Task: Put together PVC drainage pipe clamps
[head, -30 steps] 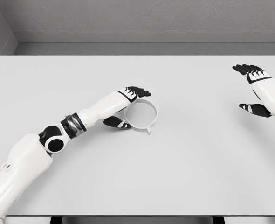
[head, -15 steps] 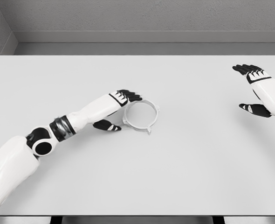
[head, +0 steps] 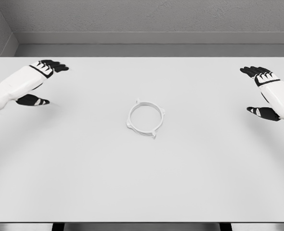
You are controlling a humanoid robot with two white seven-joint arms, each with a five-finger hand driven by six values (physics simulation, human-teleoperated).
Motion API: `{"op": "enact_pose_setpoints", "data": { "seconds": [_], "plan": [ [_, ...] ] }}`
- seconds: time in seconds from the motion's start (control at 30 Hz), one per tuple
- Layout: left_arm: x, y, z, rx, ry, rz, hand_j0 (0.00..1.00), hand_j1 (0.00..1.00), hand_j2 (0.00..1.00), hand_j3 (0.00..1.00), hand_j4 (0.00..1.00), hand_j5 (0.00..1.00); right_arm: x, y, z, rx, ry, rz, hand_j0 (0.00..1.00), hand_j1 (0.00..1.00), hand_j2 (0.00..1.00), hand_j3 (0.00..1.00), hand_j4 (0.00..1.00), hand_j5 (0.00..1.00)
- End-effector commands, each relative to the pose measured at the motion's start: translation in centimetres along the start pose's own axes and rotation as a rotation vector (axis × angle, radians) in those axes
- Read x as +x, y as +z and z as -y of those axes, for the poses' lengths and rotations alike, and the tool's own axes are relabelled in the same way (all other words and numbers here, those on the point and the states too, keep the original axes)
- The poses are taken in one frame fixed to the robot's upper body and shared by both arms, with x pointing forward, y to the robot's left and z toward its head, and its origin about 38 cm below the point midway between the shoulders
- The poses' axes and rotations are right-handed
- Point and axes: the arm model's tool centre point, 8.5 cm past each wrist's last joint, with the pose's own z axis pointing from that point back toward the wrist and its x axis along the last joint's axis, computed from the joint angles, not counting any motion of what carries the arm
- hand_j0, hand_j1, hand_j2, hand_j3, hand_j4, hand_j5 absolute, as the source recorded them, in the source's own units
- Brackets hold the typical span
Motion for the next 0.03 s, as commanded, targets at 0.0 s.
{"op": "enact_pose_setpoints", "data": {
  "seconds": [0.0],
  "plan": [
    [-1.33,0.96,-0.6,0.009,-0.001,-0.043,1.0,1.0,1.0,1.0,1.0,1.0,-0.01,0.01,0.08,-0.005,-0.005,0.0,1.0,1.0,1.0,1.0,1.0,1.0]
  ]
}}
